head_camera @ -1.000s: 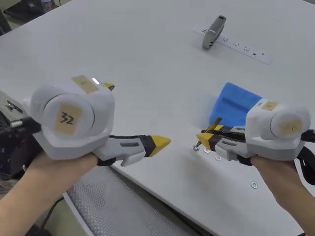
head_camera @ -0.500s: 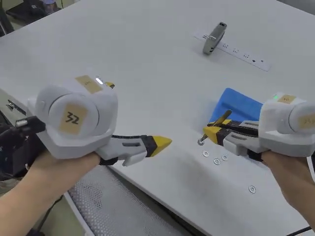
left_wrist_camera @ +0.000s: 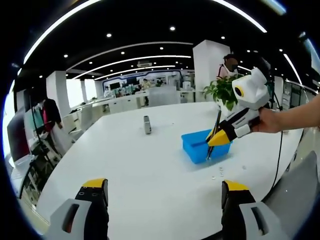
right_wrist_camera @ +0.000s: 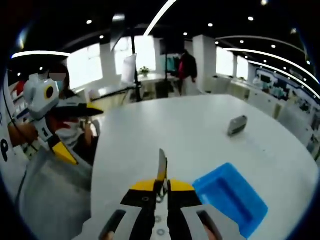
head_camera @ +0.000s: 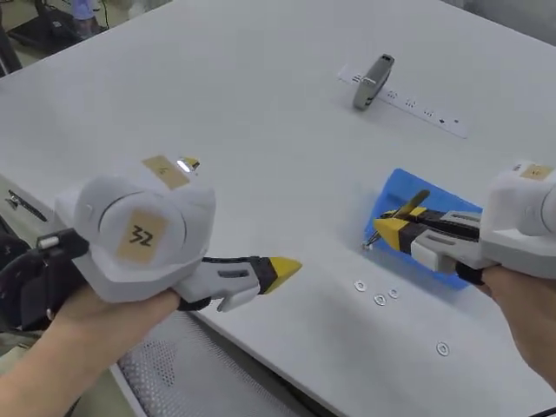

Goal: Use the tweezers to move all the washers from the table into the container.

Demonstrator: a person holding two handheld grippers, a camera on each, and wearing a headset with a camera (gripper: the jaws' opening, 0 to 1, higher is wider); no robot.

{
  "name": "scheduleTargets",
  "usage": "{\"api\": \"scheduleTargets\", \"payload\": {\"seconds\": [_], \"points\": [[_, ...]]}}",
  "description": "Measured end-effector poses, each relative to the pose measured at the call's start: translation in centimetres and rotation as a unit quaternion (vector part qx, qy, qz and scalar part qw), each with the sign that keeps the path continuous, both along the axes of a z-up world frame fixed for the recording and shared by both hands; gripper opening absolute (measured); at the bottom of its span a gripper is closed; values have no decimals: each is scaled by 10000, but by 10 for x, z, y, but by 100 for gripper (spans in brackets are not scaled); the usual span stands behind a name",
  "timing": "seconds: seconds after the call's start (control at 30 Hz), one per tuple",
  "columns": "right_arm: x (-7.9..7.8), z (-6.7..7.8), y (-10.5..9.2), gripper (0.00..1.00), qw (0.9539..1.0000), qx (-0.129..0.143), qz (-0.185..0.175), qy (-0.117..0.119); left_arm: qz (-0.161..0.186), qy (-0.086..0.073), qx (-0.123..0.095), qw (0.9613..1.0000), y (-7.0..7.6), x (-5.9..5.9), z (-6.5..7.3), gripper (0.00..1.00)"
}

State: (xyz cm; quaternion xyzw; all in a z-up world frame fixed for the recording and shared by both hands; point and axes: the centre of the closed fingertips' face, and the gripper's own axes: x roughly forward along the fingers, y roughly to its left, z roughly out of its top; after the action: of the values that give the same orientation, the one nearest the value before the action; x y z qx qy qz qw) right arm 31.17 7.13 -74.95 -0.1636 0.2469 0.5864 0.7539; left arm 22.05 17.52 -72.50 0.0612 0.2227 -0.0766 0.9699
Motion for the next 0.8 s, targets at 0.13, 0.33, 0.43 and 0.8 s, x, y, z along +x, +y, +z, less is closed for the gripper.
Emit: {"api": "scheduleTargets", "payload": {"seconds": [0.13,0.33,0.43,0.8], "points": [[1,3,0,4,10000,36,-48,-33,-14,14,7,10000,0,0,0,96],[10,9,-4,3,9998,93,-158,-80,43,-17,8,10000,4,-1,3,96],[19,13,-6,4,9995,148,-256,-136,59,-17,9,10000,5,-1,3,96],[60,14,-8,4,9963,129,-732,-425,143,-8,44,9999,10,-2,4,94]]}}
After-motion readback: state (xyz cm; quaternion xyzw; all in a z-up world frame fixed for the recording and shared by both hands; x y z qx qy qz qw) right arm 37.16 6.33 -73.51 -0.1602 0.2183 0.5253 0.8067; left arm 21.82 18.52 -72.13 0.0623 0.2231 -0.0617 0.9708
